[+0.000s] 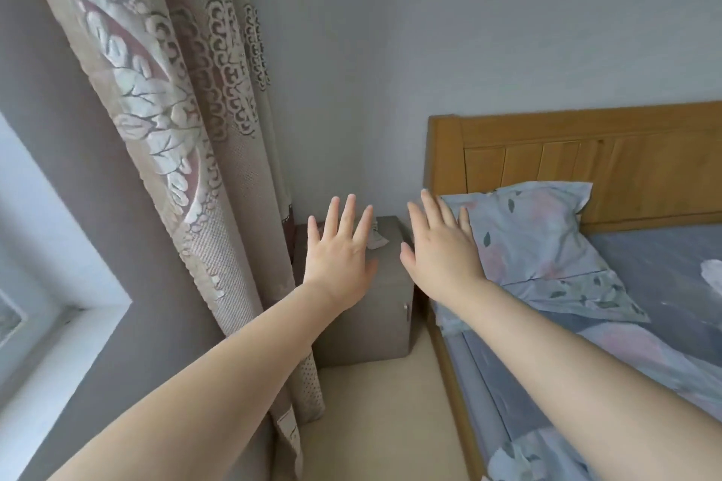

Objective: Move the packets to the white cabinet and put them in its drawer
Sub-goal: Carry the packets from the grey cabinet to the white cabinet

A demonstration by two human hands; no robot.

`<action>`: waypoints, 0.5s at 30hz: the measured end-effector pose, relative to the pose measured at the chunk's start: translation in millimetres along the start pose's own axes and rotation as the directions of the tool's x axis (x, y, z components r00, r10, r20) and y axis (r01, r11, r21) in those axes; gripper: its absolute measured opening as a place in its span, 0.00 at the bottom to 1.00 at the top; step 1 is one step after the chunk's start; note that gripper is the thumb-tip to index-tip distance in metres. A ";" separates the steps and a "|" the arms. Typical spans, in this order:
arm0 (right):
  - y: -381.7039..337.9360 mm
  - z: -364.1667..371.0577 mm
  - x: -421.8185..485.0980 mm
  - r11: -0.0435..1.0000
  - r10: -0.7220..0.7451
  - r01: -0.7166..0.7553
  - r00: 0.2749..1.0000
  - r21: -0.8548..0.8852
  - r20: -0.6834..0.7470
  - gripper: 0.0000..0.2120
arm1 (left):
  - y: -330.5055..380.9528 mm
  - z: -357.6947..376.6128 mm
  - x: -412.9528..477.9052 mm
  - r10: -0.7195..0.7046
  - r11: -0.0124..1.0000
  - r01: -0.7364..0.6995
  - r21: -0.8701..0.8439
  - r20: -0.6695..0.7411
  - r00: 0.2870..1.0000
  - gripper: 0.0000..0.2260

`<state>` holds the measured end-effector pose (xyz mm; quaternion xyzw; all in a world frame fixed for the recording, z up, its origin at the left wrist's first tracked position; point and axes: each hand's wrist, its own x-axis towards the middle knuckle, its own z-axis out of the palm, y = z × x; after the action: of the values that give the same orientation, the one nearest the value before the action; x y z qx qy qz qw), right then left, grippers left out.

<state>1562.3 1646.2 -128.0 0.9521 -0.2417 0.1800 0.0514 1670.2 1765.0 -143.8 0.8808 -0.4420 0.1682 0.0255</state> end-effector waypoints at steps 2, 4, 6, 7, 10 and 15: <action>15.5 22.3 41.3 1.000 0.025 -0.024 1.000 -0.014 0.014 0.29 | -3.1 21.8 47.7 0.008 1.000 -0.008 -0.011 0.026 1.000 0.34; 32.7 48.2 81.5 0.999 0.033 -0.032 0.999 -0.020 0.022 0.29 | -4.3 47.6 93.6 0.016 1.000 -0.015 -0.012 0.055 0.998 0.34; 49.9 77.5 122.7 0.999 0.031 -0.031 0.999 -0.020 0.033 0.29 | -6.5 75.2 137.6 0.020 1.000 -0.020 -0.005 0.073 0.997 0.34; 58.9 93.3 144.2 0.999 0.031 -0.030 0.999 -0.017 0.038 0.29 | -8.2 88.6 159.3 0.019 1.000 -0.020 0.001 0.081 0.997 0.34; 86.3 142.2 212.2 1.000 0.000 0.002 0.998 -0.027 0.067 0.29 | -17.6 130.3 227.3 -0.018 1.000 0.018 0.000 0.109 0.994 0.34; 113.8 212.3 321.5 0.996 -0.084 0.085 0.987 0.000 0.137 0.29 | -40.7 197.2 324.1 -0.121 0.992 0.122 0.008 0.236 0.964 0.34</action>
<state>1838.4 1365.0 -206.0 0.9714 -0.2047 0.1113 0.0452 1935.4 1502.0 -222.1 0.9199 -0.3876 0.0588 -0.0140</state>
